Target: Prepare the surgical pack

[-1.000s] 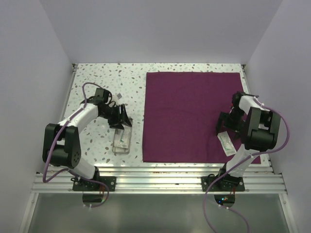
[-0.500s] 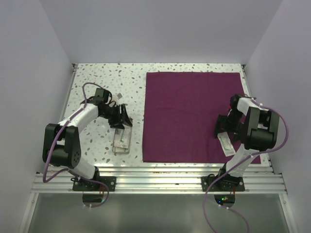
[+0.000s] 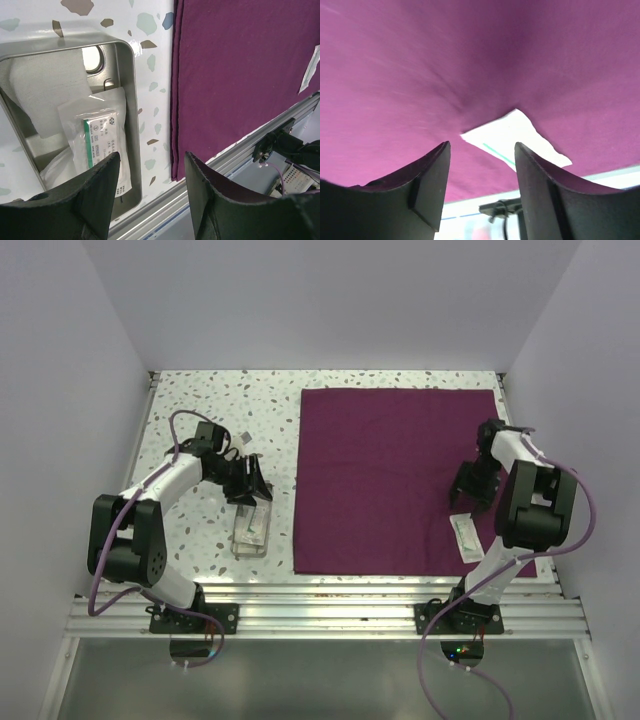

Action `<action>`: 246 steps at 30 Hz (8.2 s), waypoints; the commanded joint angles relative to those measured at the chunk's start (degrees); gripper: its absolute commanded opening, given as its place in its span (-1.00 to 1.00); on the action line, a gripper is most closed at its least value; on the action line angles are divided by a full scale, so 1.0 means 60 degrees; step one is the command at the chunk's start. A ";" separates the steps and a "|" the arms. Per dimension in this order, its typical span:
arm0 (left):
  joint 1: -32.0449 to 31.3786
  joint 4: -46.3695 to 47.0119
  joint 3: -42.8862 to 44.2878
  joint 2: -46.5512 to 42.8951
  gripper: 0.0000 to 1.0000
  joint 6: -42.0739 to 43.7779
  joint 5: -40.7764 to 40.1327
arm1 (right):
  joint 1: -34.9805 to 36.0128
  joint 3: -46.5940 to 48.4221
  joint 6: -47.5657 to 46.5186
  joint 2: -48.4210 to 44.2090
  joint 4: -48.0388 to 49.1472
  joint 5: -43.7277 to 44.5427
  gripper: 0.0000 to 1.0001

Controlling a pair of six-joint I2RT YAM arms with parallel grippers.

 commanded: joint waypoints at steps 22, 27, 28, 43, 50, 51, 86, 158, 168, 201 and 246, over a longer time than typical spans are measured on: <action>-0.0045 0.0262 -0.0014 -0.0198 0.16 -0.0005 0.0239 | 0.0324 -0.0636 -0.1418 0.0294 0.0054 0.0805 0.97; -0.0045 0.0248 -0.0029 -0.0257 0.16 -0.0020 0.0239 | 0.0324 -0.0768 -0.1272 0.0412 0.0156 0.0849 0.96; -0.0060 0.0262 -0.0029 -0.0257 0.16 -0.0020 0.0239 | 0.0324 -0.0783 -0.1228 0.0441 0.0171 0.0820 0.93; -0.0045 0.0263 -0.0058 -0.0315 0.16 -0.0035 0.0240 | 0.0324 0.0695 -0.0481 0.0587 -0.0342 0.0044 0.33; -0.0060 0.0277 -0.0073 -0.0344 0.17 -0.0049 0.0239 | 0.0324 0.0683 -0.1066 0.0705 -0.0474 0.0424 0.97; -0.0045 0.0291 -0.0087 -0.0330 0.17 -0.0049 0.0239 | 0.0324 0.0580 -0.1313 0.0647 -0.0372 0.0512 0.97; -0.0045 0.0336 -0.0234 -0.0447 0.16 -0.0064 0.0313 | 0.0353 0.1340 0.0075 0.1027 -0.0107 -0.1625 -0.65; -0.0527 0.2603 -0.0746 -0.1588 0.47 -0.1264 0.1061 | 0.3634 0.4125 0.4747 0.0544 -0.2732 0.0354 -1.00; -0.4128 0.7812 -0.1009 -0.1737 0.70 -0.1924 -0.2057 | 0.4235 0.4154 0.5964 0.0281 -0.1763 -0.1524 -1.00; -0.6578 1.1045 0.2329 0.4753 -0.12 -0.2262 -0.2207 | 0.4221 0.3772 0.6346 0.0016 -0.1425 -0.2754 -1.00; -0.1950 -0.2756 0.2066 -0.0111 -1.00 0.1518 -0.3189 | 0.4396 0.3172 0.0442 0.0002 -0.0913 -0.4541 0.41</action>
